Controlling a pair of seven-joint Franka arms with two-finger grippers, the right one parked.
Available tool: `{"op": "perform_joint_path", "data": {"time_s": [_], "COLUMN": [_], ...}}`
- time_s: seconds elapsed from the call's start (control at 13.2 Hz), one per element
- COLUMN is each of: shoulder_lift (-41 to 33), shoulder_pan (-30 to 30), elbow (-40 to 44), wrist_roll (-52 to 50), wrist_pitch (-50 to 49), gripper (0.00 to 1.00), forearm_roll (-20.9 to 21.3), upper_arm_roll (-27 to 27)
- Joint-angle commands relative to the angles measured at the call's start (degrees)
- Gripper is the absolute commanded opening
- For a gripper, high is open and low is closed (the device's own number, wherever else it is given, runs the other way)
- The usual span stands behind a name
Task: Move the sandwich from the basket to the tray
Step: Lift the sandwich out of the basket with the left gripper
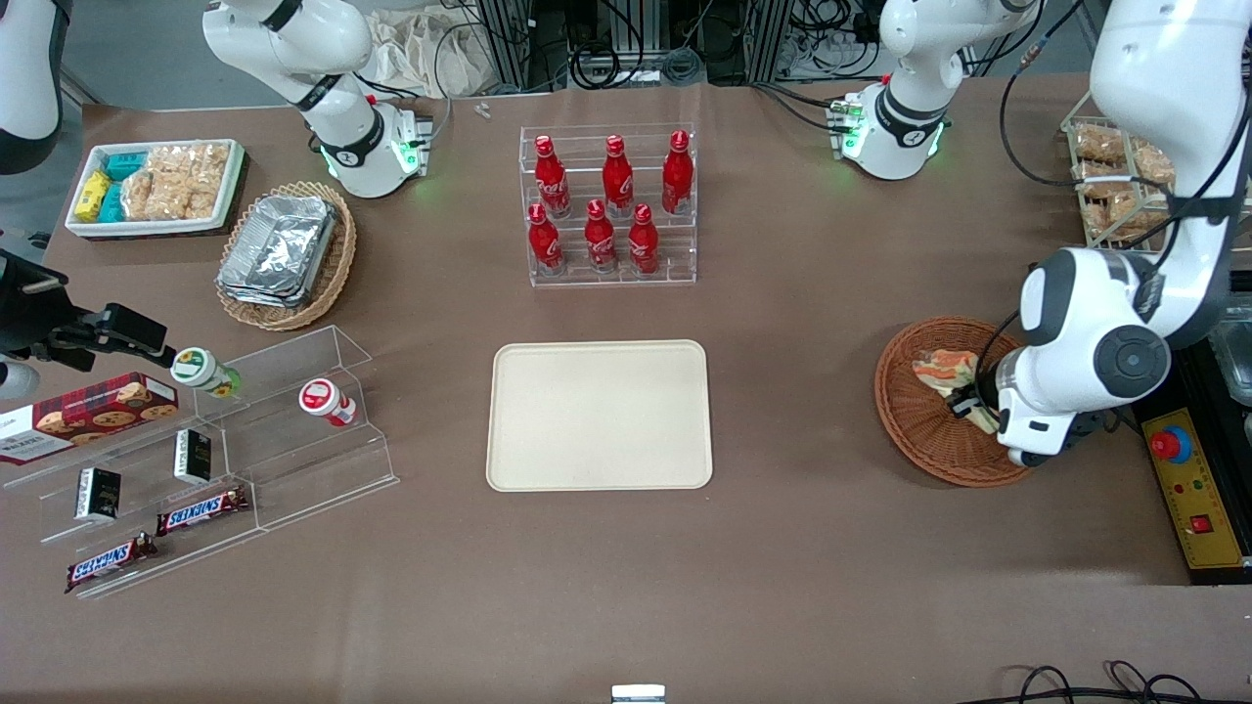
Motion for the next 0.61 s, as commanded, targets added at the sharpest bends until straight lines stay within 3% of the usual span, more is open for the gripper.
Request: {"op": "perform_joint_path", "data": {"time_s": [0.0, 0.23, 0.53], "shoulder_lift": [-0.9, -0.5, -0.3], "shoulder_pan": [0.0, -0.1, -0.1], "elbow": [10.0, 19.2, 19.0], "wrist_roll": [-0.3, 0.3, 3.3], "wrist_pitch": [-12.1, -21.2, -20.6], "gripper": [0.00, 0.00, 0.01], "forearm_roll": [-0.5, -1.5, -1.5], "upper_arm_roll": [-2.8, -7.0, -16.4]}}
